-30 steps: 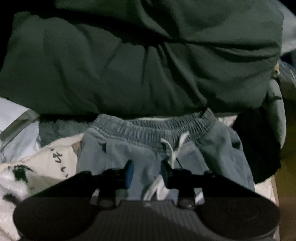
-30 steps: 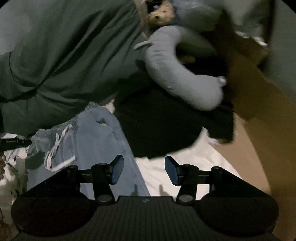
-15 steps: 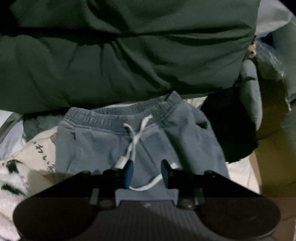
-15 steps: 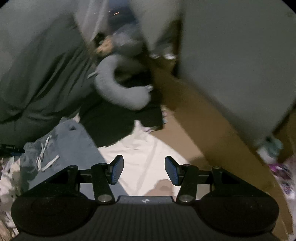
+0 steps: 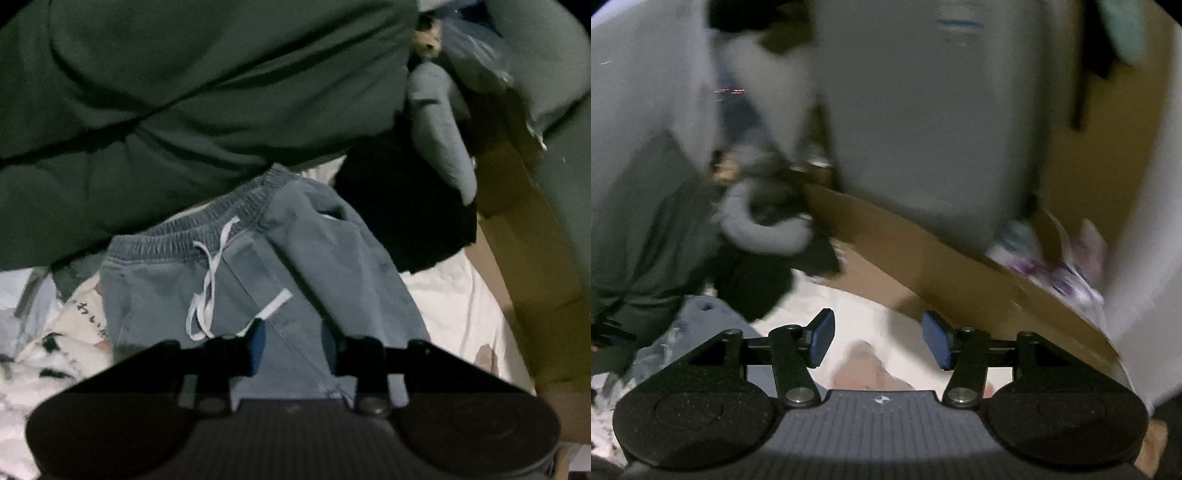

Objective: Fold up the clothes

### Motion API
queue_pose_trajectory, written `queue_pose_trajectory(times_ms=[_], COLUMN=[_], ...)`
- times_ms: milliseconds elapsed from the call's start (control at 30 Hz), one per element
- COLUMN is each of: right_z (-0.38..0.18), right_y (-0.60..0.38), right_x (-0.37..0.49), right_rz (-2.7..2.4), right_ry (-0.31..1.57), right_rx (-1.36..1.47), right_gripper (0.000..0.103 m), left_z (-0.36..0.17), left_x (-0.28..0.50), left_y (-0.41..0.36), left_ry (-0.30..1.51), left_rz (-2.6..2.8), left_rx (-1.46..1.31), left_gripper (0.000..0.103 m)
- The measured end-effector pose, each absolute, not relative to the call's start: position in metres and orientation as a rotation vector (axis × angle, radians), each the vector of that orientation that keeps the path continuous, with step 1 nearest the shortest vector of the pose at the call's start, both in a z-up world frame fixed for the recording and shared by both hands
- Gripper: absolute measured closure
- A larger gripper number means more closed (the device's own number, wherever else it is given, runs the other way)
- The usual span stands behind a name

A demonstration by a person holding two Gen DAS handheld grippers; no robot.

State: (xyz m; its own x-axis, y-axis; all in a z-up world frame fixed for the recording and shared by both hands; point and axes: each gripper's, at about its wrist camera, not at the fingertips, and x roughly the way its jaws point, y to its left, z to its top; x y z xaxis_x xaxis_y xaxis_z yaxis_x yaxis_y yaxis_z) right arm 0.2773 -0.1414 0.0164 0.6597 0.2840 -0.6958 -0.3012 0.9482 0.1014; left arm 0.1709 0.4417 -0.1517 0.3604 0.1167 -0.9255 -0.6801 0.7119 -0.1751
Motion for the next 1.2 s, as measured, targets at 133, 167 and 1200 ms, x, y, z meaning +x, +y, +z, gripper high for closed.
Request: queue_pose_trajectory(times_ms=[133, 167, 1200], right_z=[0.003, 0.000, -0.135], right_y=[-0.183, -0.193, -0.271], right_x=[0.259, 0.256, 0.265], right_rz=[0.287, 0.270, 0.031], right_ry=[0.782, 0.779, 0.983], right_rx=[0.031, 0.054, 0.099], right_gripper=[0.043, 0.043, 0.037], left_z=[-0.122, -0.117, -0.183], left_x=[0.191, 0.196, 0.348], left_y=[0.413, 0.405, 0.259], left_ry=[1.072, 1.080, 1.209], left_rz=[0.550, 0.547, 0.395], left_rx=[-0.578, -0.570, -0.465], left_gripper=[0.065, 0.062, 0.052])
